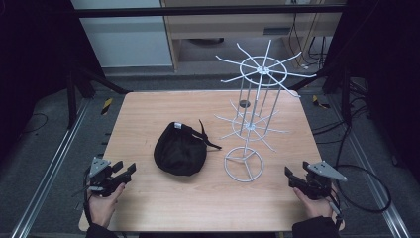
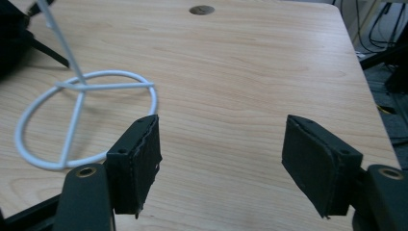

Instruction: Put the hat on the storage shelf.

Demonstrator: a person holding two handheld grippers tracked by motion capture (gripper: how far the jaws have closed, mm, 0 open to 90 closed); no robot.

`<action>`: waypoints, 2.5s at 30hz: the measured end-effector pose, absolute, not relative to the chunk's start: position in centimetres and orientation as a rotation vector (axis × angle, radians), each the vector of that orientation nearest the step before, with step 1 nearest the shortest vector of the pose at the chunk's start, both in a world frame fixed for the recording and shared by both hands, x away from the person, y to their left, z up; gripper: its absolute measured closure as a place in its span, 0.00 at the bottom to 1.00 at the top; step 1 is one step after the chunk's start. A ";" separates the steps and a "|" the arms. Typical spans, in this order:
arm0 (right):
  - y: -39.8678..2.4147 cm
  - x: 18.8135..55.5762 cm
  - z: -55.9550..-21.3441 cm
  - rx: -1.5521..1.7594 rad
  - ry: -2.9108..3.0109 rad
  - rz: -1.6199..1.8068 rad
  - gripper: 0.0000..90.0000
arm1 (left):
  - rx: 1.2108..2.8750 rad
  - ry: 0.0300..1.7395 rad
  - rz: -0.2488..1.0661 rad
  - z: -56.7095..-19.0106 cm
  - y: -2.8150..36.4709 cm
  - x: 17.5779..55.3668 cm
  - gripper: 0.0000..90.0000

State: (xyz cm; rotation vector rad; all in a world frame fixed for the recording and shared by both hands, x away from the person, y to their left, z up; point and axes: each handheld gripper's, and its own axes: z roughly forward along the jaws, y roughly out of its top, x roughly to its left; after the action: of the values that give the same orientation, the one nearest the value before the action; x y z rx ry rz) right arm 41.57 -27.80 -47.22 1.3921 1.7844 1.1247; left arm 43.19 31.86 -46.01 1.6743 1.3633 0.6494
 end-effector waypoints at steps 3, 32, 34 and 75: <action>-27.4 41.4 -47.1 1.376 1.797 1.154 0.35 | 1.688 1.332 0.649 -45.8 31.4 43.0 0.52; -19.3 39.9 -45.3 1.199 2.013 1.301 0.52 | 1.735 1.281 0.635 -45.3 28.6 45.9 0.60; -18.7 39.9 -45.2 1.187 2.032 1.306 0.53 | 1.735 1.279 0.650 -45.1 28.3 46.4 0.61; -5.0 45.2 -45.4 1.139 2.110 1.359 0.47 | 1.901 1.357 0.537 -48.4 25.9 51.6 0.86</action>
State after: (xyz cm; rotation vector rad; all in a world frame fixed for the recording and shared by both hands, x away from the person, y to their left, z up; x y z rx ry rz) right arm 45.23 -5.01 -45.38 1.1390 2.1097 1.3593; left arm 51.65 25.92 -48.45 1.9007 1.3568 0.5370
